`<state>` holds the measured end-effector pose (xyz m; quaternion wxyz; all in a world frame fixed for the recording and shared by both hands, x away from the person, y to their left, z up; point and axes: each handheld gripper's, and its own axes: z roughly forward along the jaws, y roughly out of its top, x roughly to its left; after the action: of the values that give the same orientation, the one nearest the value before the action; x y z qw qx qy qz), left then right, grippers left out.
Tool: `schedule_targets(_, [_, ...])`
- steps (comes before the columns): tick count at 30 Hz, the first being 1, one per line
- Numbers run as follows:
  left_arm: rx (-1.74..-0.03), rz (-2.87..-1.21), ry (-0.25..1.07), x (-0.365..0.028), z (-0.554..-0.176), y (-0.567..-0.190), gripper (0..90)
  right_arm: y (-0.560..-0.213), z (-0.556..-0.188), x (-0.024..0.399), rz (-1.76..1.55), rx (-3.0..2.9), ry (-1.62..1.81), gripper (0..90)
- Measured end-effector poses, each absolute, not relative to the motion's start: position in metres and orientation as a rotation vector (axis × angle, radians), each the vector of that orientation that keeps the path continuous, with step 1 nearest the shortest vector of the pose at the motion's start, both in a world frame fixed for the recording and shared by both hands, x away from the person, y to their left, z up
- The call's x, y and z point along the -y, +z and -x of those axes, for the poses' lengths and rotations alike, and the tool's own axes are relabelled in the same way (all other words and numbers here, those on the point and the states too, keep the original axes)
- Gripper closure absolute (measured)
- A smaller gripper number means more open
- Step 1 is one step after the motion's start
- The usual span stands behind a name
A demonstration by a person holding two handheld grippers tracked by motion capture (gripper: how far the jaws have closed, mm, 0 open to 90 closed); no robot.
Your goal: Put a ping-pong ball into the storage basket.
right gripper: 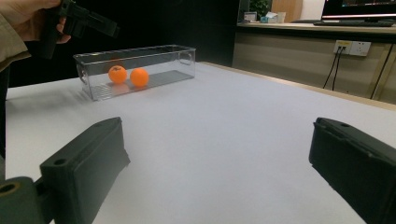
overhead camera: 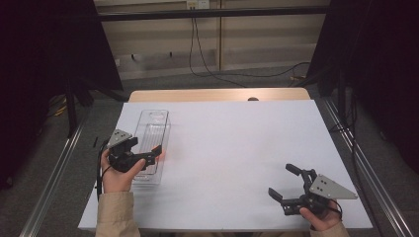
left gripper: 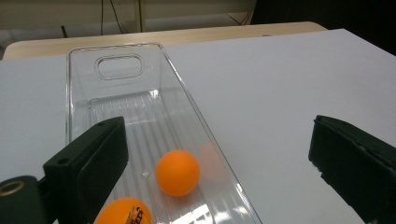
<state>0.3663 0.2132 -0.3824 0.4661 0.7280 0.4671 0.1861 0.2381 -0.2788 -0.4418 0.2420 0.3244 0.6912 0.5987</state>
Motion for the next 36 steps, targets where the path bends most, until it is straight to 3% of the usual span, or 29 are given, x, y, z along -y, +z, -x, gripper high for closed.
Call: schedule_targets(36, [-1.065, -1.747, 0.498, -0.214, -0.343, -0.399, 3.8, -0.442, -0.238, 0.279, -0.890, -1.890, 1.639, 3.0])
